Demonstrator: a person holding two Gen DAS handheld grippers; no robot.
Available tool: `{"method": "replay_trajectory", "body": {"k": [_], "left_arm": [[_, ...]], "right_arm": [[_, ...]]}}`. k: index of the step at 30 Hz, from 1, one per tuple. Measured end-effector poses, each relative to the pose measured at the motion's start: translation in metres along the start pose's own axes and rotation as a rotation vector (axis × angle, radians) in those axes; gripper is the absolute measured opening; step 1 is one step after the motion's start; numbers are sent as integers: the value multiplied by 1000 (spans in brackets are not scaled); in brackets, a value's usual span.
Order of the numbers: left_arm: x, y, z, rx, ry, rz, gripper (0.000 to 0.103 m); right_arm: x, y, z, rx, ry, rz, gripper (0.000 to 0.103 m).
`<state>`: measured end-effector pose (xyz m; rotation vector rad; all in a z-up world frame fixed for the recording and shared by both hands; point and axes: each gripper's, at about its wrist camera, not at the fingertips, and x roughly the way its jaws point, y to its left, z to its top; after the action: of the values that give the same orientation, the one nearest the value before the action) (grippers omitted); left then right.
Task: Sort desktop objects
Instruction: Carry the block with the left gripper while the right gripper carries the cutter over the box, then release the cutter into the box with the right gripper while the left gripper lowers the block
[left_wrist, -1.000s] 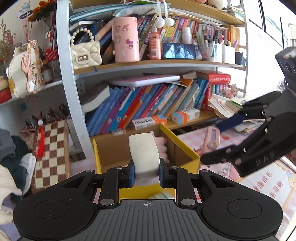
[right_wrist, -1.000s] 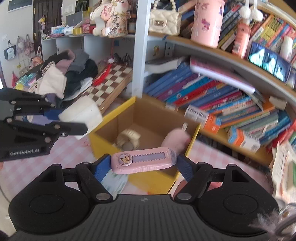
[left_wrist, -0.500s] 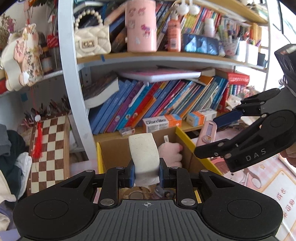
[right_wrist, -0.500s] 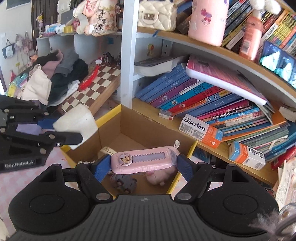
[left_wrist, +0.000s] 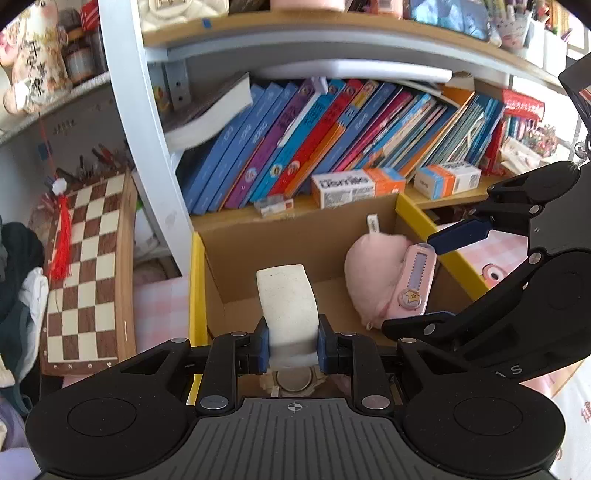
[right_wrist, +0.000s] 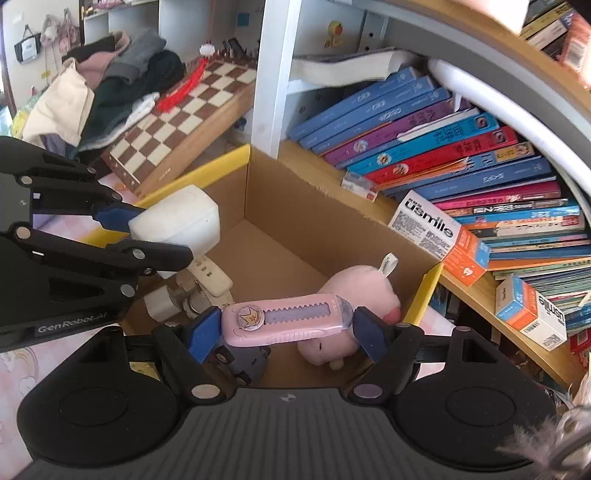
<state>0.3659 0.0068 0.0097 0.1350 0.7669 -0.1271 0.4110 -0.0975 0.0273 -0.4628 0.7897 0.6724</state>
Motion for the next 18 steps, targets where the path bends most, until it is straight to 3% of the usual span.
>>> {"method": "replay_trajectory", "body": {"k": [7,18], "left_arm": [[17,1,-4,14,46,0,23],[31,2,-4,14,73,-6,23]], "right_arm": [[27,0,10,-95,3,-35,76],[81,15,29,-245,53,-21,76]]}}
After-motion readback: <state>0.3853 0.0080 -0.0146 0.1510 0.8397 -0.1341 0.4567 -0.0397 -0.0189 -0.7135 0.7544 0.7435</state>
